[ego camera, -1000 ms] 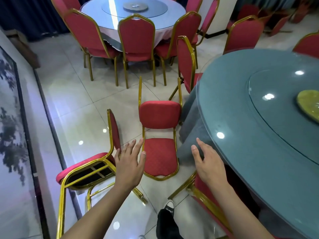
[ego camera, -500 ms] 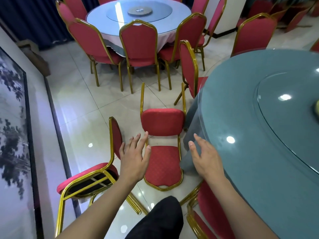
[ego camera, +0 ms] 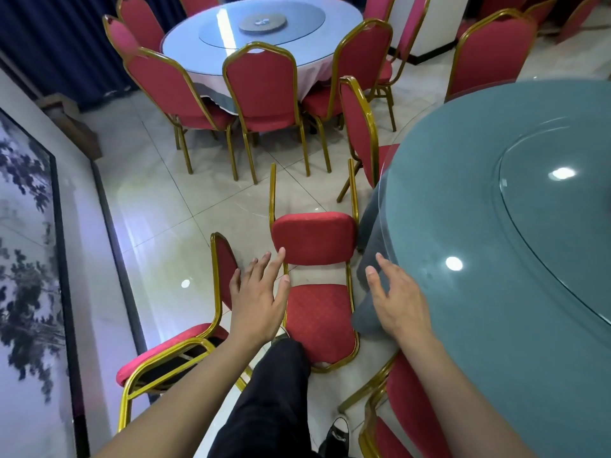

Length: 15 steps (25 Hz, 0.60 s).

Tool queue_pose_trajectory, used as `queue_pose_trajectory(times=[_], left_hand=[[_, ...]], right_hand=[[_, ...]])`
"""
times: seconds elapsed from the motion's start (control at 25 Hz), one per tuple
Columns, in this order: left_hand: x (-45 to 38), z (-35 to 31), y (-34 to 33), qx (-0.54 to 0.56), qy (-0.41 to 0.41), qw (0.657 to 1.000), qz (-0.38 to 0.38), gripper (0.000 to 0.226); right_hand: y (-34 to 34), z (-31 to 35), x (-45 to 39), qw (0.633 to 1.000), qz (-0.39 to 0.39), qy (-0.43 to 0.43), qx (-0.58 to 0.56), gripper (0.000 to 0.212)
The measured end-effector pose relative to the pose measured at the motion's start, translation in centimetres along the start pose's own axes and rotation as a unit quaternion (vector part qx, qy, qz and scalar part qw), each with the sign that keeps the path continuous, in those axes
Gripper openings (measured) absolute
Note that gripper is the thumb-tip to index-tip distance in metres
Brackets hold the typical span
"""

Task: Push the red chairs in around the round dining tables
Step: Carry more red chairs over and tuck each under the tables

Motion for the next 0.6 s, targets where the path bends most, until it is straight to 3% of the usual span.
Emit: queue_pose_trajectory(times=[0.36,0.6], left_hand=[[-5.5,1.7,-4.8,-0.013,-0.015,0.999,0.032,0.065],[-13.0,7.9,-10.6,-0.007,-0.003,0.997,0.074,0.064]], right_hand=[[-3.7,-0.2,-5.5,1.000,-0.011,0.009,0.026,0.071],[-11.0,-1.9,-10.5,0.998,0.008,-0.032,0.058,0.067]])
Point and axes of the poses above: each hand's wrist, its own x-axis away from the middle knuckle, its own y-axis out of the back of the hand, z = x × y, the point moved 8 cm from there along -x, towards the middle knuckle, and after that the axes turned 3 degrees about -y, right-handed, at the moved point
